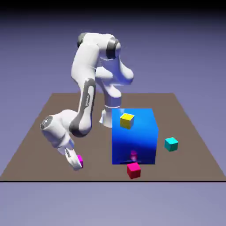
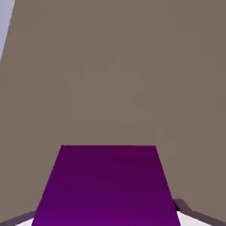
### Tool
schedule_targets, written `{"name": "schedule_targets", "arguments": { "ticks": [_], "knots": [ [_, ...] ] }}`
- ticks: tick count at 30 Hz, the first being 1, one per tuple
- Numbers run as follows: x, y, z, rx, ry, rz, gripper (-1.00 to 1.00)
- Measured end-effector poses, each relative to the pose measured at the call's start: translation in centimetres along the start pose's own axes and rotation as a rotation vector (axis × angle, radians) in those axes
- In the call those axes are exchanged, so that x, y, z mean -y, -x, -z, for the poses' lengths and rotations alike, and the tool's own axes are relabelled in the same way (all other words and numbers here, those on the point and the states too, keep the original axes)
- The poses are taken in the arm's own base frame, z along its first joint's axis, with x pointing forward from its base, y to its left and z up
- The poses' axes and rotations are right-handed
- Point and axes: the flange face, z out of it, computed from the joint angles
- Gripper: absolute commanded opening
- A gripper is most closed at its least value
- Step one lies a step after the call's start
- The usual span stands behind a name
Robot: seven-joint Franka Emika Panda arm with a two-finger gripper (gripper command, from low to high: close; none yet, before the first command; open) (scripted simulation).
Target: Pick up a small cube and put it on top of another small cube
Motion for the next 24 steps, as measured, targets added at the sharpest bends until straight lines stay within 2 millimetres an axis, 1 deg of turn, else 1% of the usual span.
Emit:
{"name": "schedule_targets", "arguments": {
  "ticks": [3, 5, 7, 10, 12, 14, 15, 16, 20, 21, 23, 24],
  "knots": [
    [-1.2, 7.7, 2.8, -0.016, 0.062, 0.217, -1.00],
    [-2.7, 12.6, 4.6, -0.041, 0.104, 0.357, -1.00],
    [-4.8, 17.2, 6.3, -0.076, 0.147, 0.491, -1.00],
    [-8.9, 24.1, 8.5, -0.152, 0.216, 0.694, -1.00],
    [-12.1, 27.8, 10.0, -0.213, 0.259, 0.811, -1.00],
    [-15.5, 30.9, 11.4, -0.283, 0.300, 0.917, -1.00],
    [-17.3, 32.2, 12.2, -0.320, 0.319, 0.962, -1.00],
    [-17.1, 31.8, 12.3, -0.317, 0.317, 0.954, -1.00],
    [-17.1, 29.8, 7.2, -0.317, 0.317, 0.955, -1.00],
    [-17.2, 29.3, 6.0, -0.317, 0.317, 0.955, 1.00],
    [-17.2, 29.2, 6.0, -0.320, 0.318, 0.955, 1.00],
    [-17.1, 29.8, 7.2, -0.319, 0.317, 0.955, 1.00]
  ]
}}
